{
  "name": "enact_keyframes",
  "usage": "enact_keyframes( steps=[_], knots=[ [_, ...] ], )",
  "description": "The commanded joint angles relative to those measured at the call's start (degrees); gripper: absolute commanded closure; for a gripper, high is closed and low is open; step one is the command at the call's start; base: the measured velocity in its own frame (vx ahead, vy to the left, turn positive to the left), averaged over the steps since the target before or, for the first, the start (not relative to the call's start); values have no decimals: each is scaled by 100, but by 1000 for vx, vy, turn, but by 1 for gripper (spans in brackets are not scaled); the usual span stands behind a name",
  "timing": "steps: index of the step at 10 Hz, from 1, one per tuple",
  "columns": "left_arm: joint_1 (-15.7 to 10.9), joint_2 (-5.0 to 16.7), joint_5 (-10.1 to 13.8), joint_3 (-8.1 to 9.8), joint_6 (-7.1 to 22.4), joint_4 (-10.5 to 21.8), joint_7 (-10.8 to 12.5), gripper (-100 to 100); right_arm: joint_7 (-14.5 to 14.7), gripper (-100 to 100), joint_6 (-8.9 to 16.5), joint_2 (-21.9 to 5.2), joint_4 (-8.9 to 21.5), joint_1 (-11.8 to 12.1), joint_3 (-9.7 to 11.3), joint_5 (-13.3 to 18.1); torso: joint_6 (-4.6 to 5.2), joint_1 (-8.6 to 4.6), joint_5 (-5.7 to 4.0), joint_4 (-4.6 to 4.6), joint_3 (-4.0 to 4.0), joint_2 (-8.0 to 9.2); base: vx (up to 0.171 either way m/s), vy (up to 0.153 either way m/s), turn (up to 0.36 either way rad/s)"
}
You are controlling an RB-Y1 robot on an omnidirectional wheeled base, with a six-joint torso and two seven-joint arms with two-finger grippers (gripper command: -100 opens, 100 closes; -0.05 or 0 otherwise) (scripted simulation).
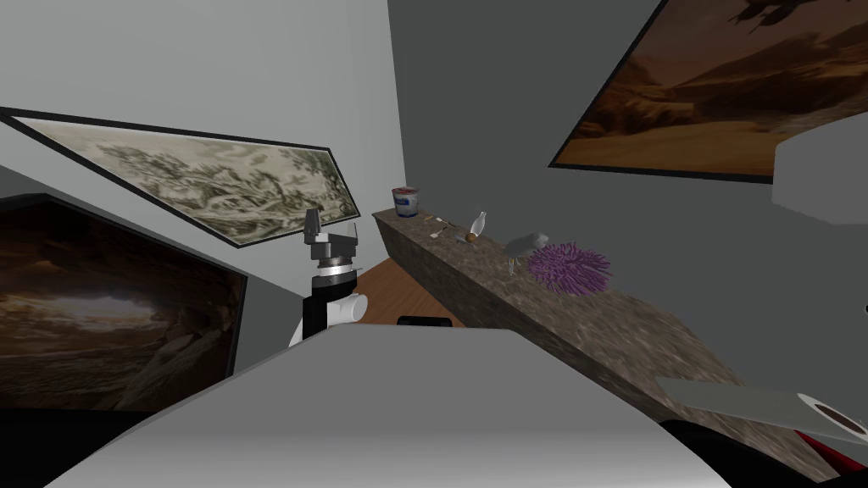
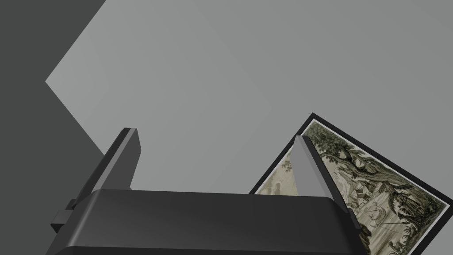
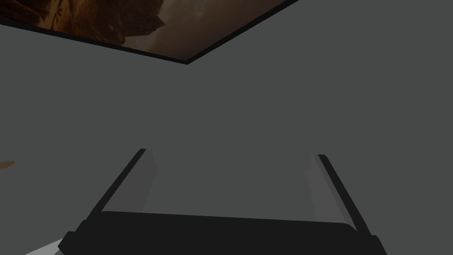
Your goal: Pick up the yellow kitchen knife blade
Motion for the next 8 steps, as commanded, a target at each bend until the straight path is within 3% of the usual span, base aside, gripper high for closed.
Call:
enact_keyframes(
  steps=[1, 2, 3, 8],
  knots=[
    [0, 0, 0, 0, 0, 0, 0, 0, 39, -100, -43, 32, -77, 4, -1, -286, 0, 0, 0, 0, 0, 0, 0, 0, 0],
    [0, 0, 0, 0, 0, 0, 0, 0, 39, -100, -43, 32, -77, 4, -1, -356, 0, -1, 0, 0, 0, 0, 0, 0, 0],
    [0, 0, 0, 0, 0, 0, 0, 0, 203, -100, -202, -258, 64, 289, -288, -578, 0, -1, 0, 0, 0, 0, -18, -46, -126],
    [0, 0, 0, 0, 0, 0, 0, 0, 203, -100, -202, -351, 64, 298, -305, -1477, 0, -1, -1, 0, -1, -1, -1, -15, -10]
  ],
)
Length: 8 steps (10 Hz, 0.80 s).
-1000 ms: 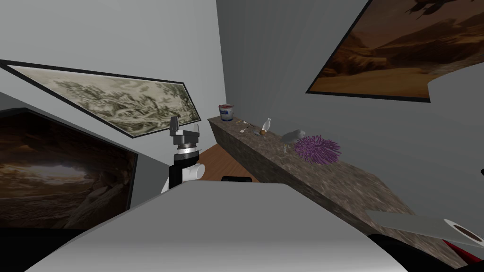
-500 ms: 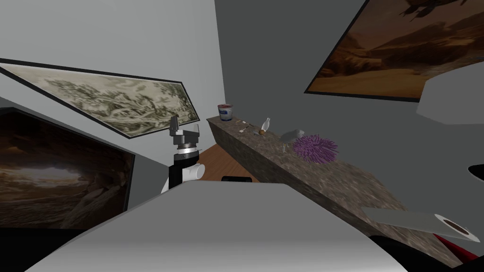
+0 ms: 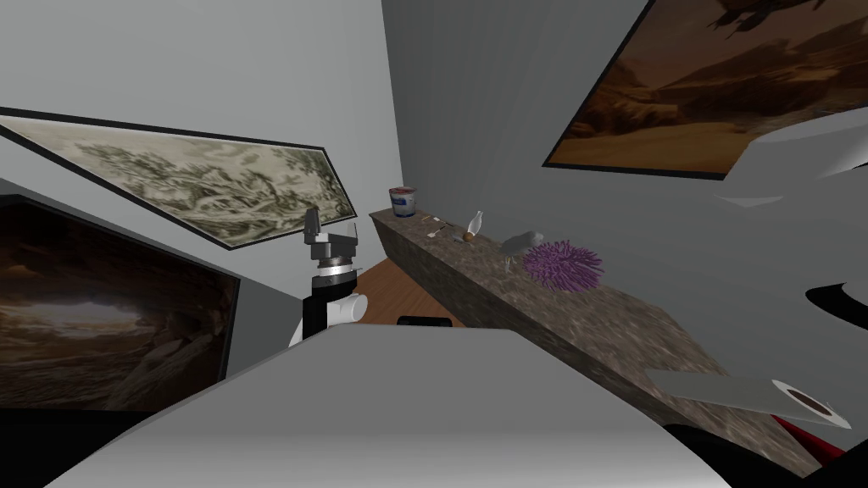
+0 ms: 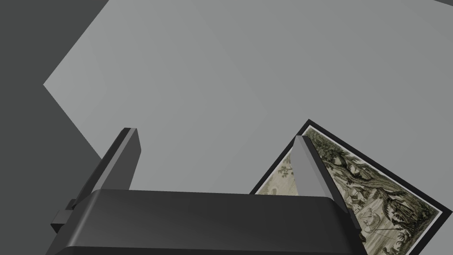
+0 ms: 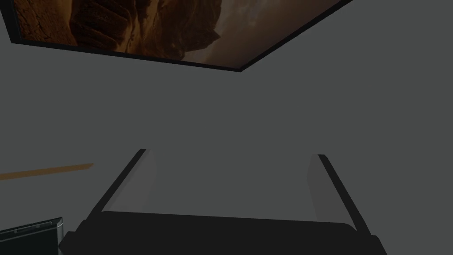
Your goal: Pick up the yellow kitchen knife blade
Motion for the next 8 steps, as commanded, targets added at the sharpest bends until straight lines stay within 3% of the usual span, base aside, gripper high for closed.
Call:
enact_keyframes(
  steps=[1, 2, 3, 8],
  knots=[
    [0, 0, 0, 0, 0, 0, 0, 0, 11, -100, 5, 5, -5, -11, -3, -286, 0, 0, 0, 0, 0, 0, 0, 0, 0],
    [0, 0, 0, 0, 0, 0, 0, 0, 11, -100, 5, 5, -5, -11, -3, -424, 0, 0, 0, 0, 0, 1, 0, 0, 0],
    [0, 0, 0, 0, 0, 0, 0, 0, 172, -100, -154, -324, 130, 287, -285, -608, 0, -1, 0, 0, 0, 1, -3, -47, -109],
    [0, 0, 0, 0, 0, 0, 0, 0, 172, -100, -154, -377, 130, 287, -294, -1482, 0, -2, -1, 1, 1, 2, -5, -17, -9]
  ],
)
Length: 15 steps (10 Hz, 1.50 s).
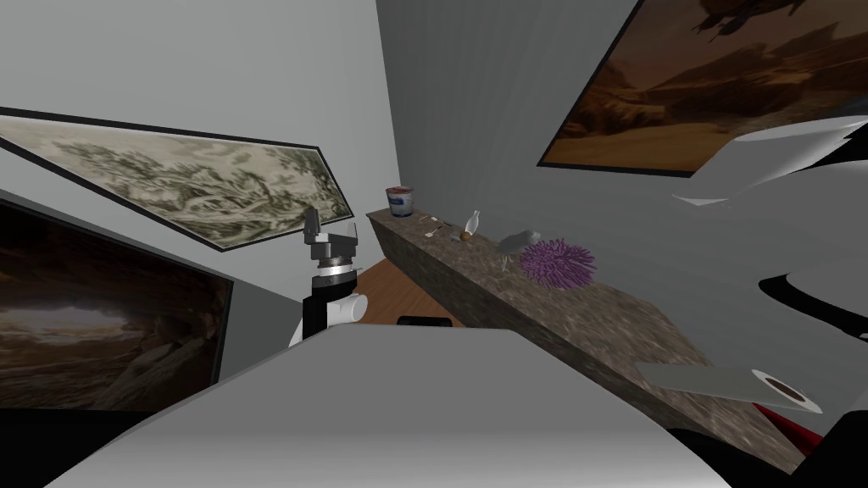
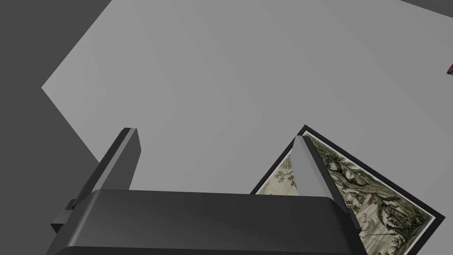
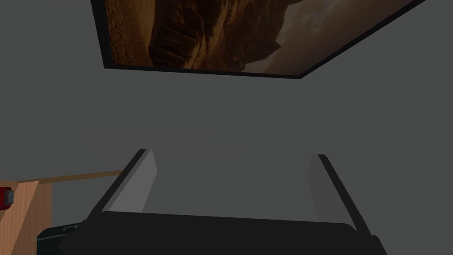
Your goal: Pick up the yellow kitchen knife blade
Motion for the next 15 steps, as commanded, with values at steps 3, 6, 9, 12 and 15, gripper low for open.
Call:
enact_keyframes(
  steps=[3, 6, 9, 12, 15],
  knots=[
    [0, 0, 0, 0, 0, 0, 0, 0, 160, -100, -128, -308, 195, 289, -278, -629, 0, -1, 0, 0, 0, 0, -4, -16, -35],
    [0, 0, 0, 0, 0, 0, 0, 0, 160, -100, -128, -423, 195, 297, -278, -1160, -1, -16, -4, 0, 0, 0, -8, -33, -7],
    [0, 0, 0, 0, 0, 0, 0, 0, 160, -100, -128, -423, 195, 297, -278, -1683, 0, 0, 0, 0, -1, -1, 1, 2, -1],
    [0, 0, 0, 0, 0, 0, 0, 0, 315, -100, -282, -799, 317, 605, -538, -2206, 0, -15, -5, -2, -2, -1, -8, -32, -42],
    [0, 0, 0, 0, 0, 0, 0, 0, 315, -100, -282, -799, 317, 605, -538, -2740, 1, -10, -3, 1, 1, 0, -4, -18, 6]
  ],
)
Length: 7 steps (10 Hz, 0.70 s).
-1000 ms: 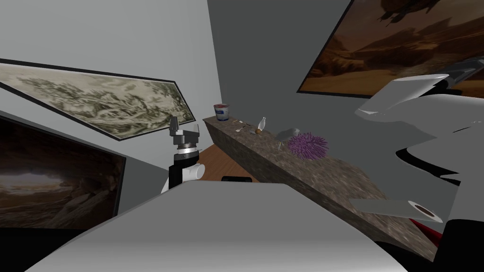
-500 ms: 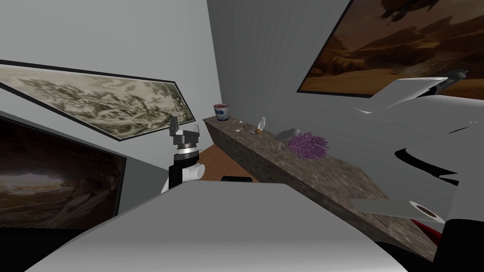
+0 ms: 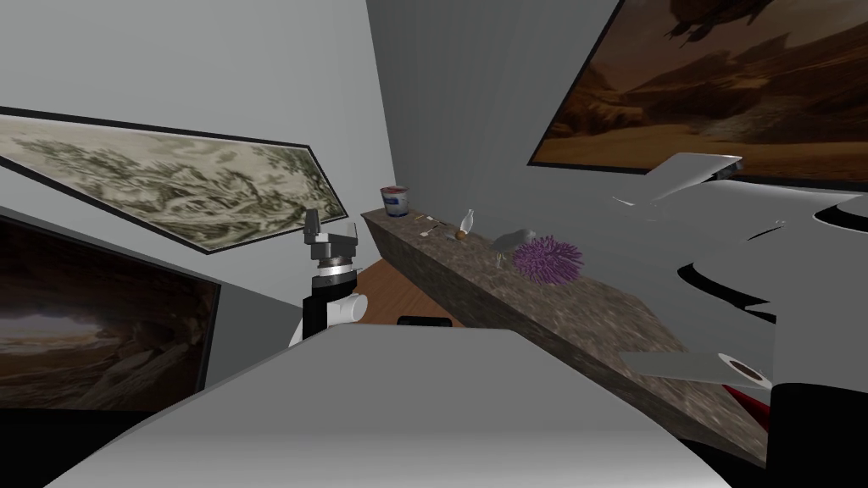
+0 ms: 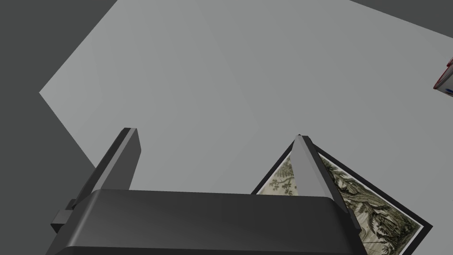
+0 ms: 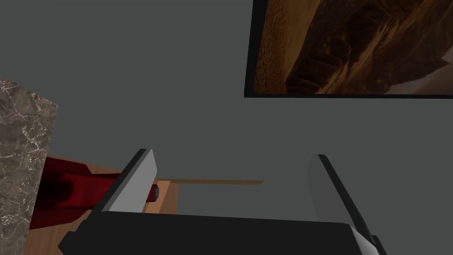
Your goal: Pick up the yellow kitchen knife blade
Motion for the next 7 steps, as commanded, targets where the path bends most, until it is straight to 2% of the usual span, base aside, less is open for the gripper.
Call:
enact_keyframes(
  steps=[1, 3, 4, 7],
  knots=[
    [0, 0, 0, 0, 0, 0, 0, 0, -5, -100, 15, -2, 21, 8, -1, -286, 0, 0, 0, 0, 0, 0, 0, 0, 0],
    [0, 0, 0, 0, 0, 0, 0, 0, -5, -100, 15, -2, 21, 8, -1, -613, -1, 4, 2, 0, 0, -1, 0, 0, 0],
    [0, 0, 0, 0, 0, 0, 0, 0, 145, -100, -135, -249, 135, 311, -245, -778, 0, 4, 1, 0, 0, 0, -12, -52, -76],
    [0, 0, 0, 0, 0, 0, 0, 0, 145, -100, -135, -372, 135, 320, -245, -1269, -2, -13, -3, 0, 0, 1, -11, -38, -4]
  ],
)
